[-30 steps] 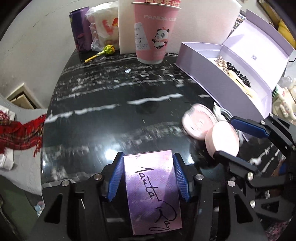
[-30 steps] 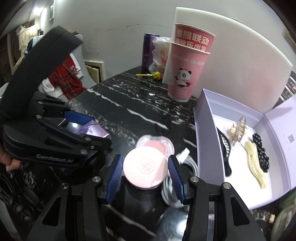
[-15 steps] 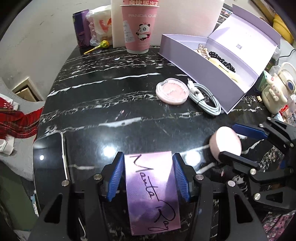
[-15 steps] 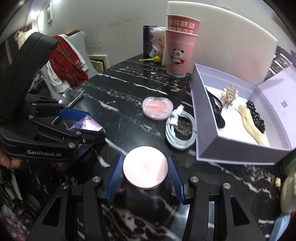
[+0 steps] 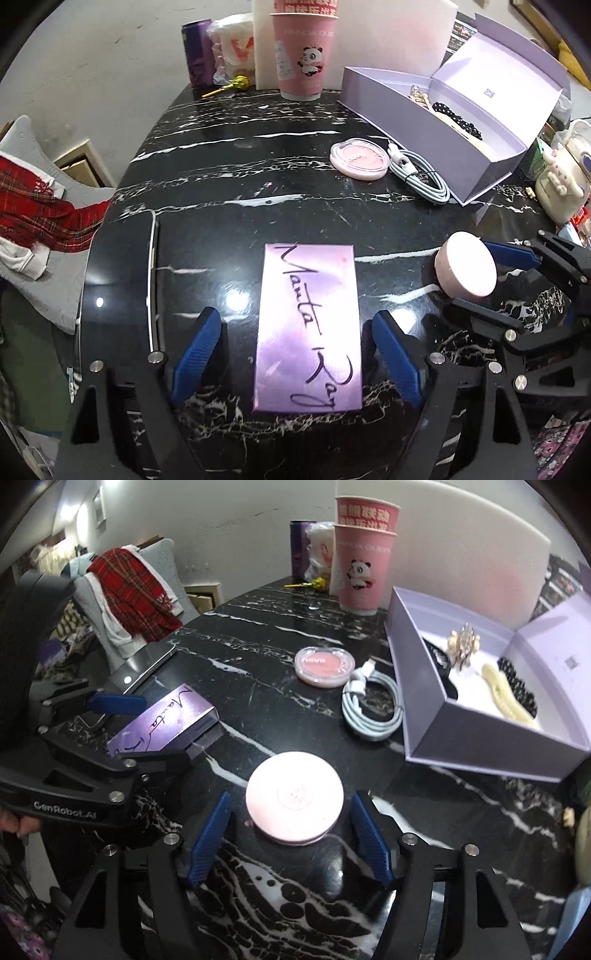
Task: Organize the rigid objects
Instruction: 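Lift the pink compact with the right tool while the left tool lifts the purple card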
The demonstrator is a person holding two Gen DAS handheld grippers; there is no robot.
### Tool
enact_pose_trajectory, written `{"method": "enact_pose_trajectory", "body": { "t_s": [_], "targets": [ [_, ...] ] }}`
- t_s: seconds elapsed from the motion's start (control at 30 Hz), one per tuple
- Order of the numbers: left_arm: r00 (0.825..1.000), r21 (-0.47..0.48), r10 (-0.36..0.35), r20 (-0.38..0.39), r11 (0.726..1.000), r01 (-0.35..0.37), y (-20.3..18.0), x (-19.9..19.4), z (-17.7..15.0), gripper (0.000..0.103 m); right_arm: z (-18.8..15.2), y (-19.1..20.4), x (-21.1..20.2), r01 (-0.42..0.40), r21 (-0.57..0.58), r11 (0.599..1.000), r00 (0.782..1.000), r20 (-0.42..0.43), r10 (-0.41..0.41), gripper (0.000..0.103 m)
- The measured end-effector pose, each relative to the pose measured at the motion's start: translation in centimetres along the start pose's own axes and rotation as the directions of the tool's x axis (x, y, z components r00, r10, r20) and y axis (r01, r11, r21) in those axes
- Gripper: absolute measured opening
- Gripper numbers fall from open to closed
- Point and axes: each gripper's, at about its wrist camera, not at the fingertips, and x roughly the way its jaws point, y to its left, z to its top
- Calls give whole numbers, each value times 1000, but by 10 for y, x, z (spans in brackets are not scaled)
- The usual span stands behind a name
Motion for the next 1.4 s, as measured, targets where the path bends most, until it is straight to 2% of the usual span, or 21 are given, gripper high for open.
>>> {"method": "enact_pose_trajectory", "body": {
  "t_s": [0.03, 0.1, 0.13, 0.2, 0.27, 0.37, 0.57, 0.77, 1.4],
  "targets": [
    [1000, -1, 3, 3, 1000, -3, 0, 0, -1, 84, -1, 0, 0, -2, 6, 1000, 1000, -2, 2, 68],
    [1000, 2, 12, 17, 1000, -12, 0, -3, -3, 71, -2, -1, 0, 7, 8, 1000, 1000, 7, -7, 68],
    [1000, 7, 10, 23, 1000, -10, -1, -5, -3, 59, -2, 0, 0, 7, 8, 1000, 1000, 9, -8, 68],
    [1000, 20, 1, 24, 1000, -1, -4, -6, -3, 50, -1, 0, 1, 10, 6, 1000, 1000, 15, -10, 67],
    [1000, 16, 0, 21, 1000, 0, -4, -5, -2, 50, -1, 2, 1, 28, -7, 1000, 999, 28, -27, 50],
    [1000, 8, -5, 11, 1000, 5, -4, -5, 1, 50, -1, 2, 0, 22, -16, 1000, 999, 29, -22, 50],
    [997, -17, -80, 5, 997, 80, -7, -6, 3, 50, 0, -3, -1, 8, 13, 1000, 1000, 21, -8, 50],
    [994, -12, -113, -1, 994, 113, -18, -6, 8, 50, -2, -8, -7, 21, 39, 999, 999, 27, -22, 50],
    [980, 147, -197, 24, 971, 191, -81, -25, 22, 50, -33, -48, -49, 103, 184, 978, 993, 39, -112, 50]
  ]
}}
